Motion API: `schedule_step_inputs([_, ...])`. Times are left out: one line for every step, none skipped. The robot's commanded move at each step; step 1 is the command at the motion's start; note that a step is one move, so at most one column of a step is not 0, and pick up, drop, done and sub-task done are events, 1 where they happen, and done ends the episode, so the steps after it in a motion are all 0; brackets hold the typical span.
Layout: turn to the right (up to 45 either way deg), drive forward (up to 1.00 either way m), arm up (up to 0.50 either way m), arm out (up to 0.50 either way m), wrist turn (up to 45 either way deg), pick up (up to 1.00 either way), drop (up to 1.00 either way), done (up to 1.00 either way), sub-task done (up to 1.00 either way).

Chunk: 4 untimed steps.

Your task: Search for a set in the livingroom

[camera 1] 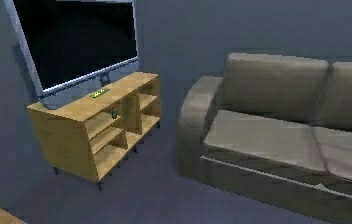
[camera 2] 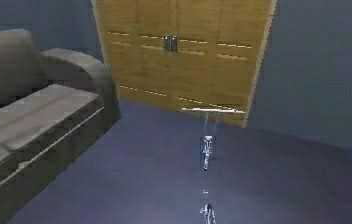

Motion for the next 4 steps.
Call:
schedule_step_inputs([-15.0,0.0,0.0,0.0,0.0,0.0,0.0,0.0,0.0])
schedule_step_inputs([-3.0,0.0,0.0,0.0,0.0,0.0,0.0,0.0,0.0])
schedule_step_inputs([0.0,0.85,0.0,0.0,0.0,0.0,0.0,0.0,0.0])
schedule_step_inputs([0.0,0.0,0.0,0.0,0.0,0.0,0.0,1.0,0.0])
